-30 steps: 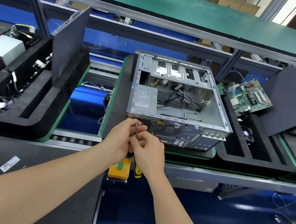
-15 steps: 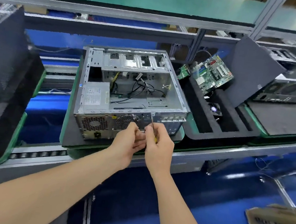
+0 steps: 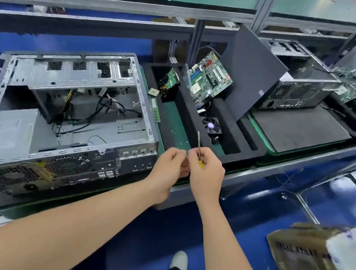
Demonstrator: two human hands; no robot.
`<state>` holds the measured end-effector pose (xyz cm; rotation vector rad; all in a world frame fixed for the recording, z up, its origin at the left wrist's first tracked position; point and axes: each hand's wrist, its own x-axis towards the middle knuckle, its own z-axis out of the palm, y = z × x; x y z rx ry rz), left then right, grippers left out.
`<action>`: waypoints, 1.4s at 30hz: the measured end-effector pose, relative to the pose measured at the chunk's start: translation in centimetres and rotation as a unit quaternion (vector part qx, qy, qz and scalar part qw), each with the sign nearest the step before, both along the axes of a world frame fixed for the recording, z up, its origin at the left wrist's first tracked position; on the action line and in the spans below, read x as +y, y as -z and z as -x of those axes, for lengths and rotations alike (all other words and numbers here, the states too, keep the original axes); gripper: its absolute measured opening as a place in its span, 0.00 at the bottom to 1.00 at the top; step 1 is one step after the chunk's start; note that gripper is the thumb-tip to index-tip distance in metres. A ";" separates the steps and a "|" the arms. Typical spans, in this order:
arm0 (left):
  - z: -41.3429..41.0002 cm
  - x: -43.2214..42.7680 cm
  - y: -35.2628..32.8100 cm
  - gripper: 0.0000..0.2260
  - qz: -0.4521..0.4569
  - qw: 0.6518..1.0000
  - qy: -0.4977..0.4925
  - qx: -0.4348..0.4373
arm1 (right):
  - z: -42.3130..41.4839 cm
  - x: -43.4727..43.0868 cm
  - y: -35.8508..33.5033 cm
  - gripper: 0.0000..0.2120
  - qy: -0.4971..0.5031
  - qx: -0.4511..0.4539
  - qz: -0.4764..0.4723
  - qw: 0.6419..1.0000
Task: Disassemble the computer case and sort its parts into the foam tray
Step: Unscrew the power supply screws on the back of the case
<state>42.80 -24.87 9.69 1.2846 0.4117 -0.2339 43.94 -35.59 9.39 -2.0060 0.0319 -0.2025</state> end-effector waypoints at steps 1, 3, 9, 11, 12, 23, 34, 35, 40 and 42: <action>-1.0 -0.7 0.2 0.09 -0.010 1.000 -0.006 -0.004 | -1.2 -0.7 0.1 0.08 -0.009 0.007 0.013 1.000; -2.8 -1.7 0.8 0.07 -0.039 0.999 -0.016 -0.007 | -3.3 -1.8 0.2 0.06 -0.029 0.029 0.030 0.999; -7.9 -3.2 3.1 0.06 -0.220 0.975 -0.020 -0.034 | -9.9 -4.1 1.6 0.06 -0.089 0.085 0.069 0.990; -9.1 -2.9 4.0 0.05 -0.323 0.945 -0.016 -0.058 | -11.6 -4.3 2.3 0.06 -0.112 0.102 0.088 0.985; -9.6 -2.7 4.5 0.04 -0.372 0.926 -0.011 -0.068 | -12.3 -4.4 2.6 0.06 -0.124 0.110 0.100 0.981; -10.9 -1.4 7.3 0.06 -0.608 0.792 0.053 -0.018 | -15.5 -4.3 5.2 0.09 -0.171 0.191 0.125 0.958; -10.7 -1.2 0.2 0.12 -0.509 0.851 -0.038 -0.121 | -15.8 -1.6 0.2 0.09 -0.174 0.101 0.067 0.977; -10.6 -0.7 -1.3 0.12 -0.493 0.855 -0.056 -0.151 | -15.7 -0.7 -1.2 0.10 -0.175 0.079 0.058 0.980; -8.1 4.1 -7.9 0.17 -0.510 0.820 -0.121 -0.231 | -13.2 4.6 -7.9 0.07 -0.207 -0.010 0.047 0.977; -5.9 7.3 -9.5 0.16 -0.525 0.811 -0.134 -0.222 | -11.2 7.3 -9.8 0.04 -0.237 -0.021 0.061 0.969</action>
